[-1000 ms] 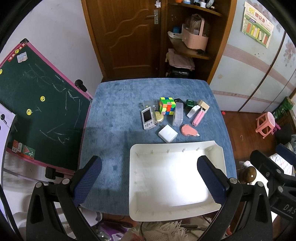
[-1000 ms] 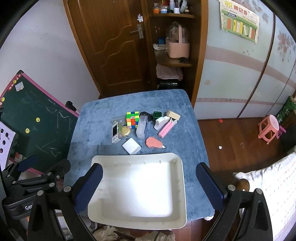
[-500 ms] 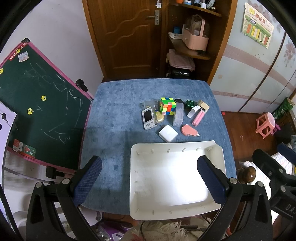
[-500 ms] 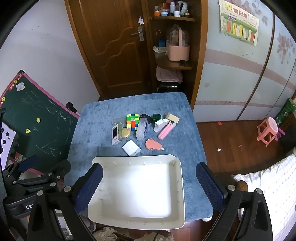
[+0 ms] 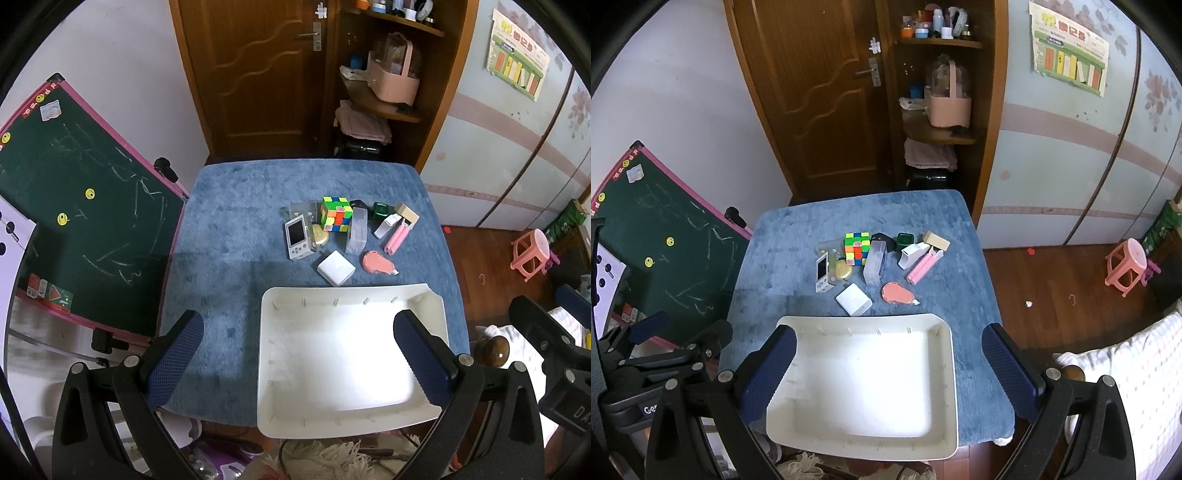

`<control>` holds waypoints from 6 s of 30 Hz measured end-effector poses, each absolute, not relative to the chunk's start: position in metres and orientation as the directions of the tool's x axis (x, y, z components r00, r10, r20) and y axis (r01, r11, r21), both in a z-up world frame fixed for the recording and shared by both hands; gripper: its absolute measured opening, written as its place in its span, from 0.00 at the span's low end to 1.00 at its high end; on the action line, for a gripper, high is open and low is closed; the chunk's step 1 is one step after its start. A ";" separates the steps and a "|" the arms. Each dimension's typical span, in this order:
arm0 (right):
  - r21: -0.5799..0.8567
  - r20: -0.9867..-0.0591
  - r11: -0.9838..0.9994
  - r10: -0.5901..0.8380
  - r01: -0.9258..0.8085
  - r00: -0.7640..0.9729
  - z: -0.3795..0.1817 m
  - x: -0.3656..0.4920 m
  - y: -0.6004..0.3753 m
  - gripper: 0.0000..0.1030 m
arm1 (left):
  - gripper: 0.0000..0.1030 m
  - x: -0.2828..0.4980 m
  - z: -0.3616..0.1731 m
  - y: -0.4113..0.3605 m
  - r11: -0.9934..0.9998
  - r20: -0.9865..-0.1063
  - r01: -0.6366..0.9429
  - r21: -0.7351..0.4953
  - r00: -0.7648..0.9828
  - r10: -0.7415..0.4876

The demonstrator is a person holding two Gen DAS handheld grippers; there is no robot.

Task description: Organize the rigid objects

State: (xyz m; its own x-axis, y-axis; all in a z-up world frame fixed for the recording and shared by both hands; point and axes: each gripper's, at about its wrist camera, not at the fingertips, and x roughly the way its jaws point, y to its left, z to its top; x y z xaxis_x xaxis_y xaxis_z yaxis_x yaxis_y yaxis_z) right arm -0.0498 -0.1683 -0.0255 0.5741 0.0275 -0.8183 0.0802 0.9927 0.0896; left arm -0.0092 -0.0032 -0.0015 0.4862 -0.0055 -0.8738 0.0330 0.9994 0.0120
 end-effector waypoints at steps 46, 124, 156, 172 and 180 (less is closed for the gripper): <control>0.131 -0.813 0.991 0.102 0.009 0.574 -0.032 -0.027 -0.206 0.98 | 0.99 0.004 0.007 -0.010 0.999 -0.875 -0.032 0.037 0.482 0.048; 0.001 -1.000 0.843 0.000 -0.537 -0.002 -0.343 0.202 -0.177 0.53 | 0.61 0.188 -0.287 -0.019 0.958 -0.998 -0.284 -0.050 -0.008 -0.055; 0.163 -0.921 0.939 0.255 -0.304 0.293 -0.152 0.011 -0.143 0.40 | 0.59 0.056 -0.117 -0.002 0.974 -0.968 0.199 -0.105 0.206 -0.146; 0.133 -0.975 0.979 0.157 -0.154 0.155 -0.256 -0.025 -0.148 0.40 | 0.58 0.017 -0.223 -0.009 0.930 -0.990 0.365 -0.036 0.112 -0.083; 0.122 -0.989 0.986 0.130 -0.116 0.067 -0.291 -0.018 -0.151 0.41 | 0.55 0.024 -0.252 -0.006 0.940 -0.996 0.340 -0.012 0.078 -0.041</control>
State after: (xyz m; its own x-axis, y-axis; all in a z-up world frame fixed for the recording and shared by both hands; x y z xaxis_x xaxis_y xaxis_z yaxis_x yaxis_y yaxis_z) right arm -0.0184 -0.1510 -0.2913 0.0665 0.1302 -0.9892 -0.1163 0.9857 0.1219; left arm 0.0241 -0.0060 -0.2520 0.0781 -0.0408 -0.9961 0.3404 0.9402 -0.0118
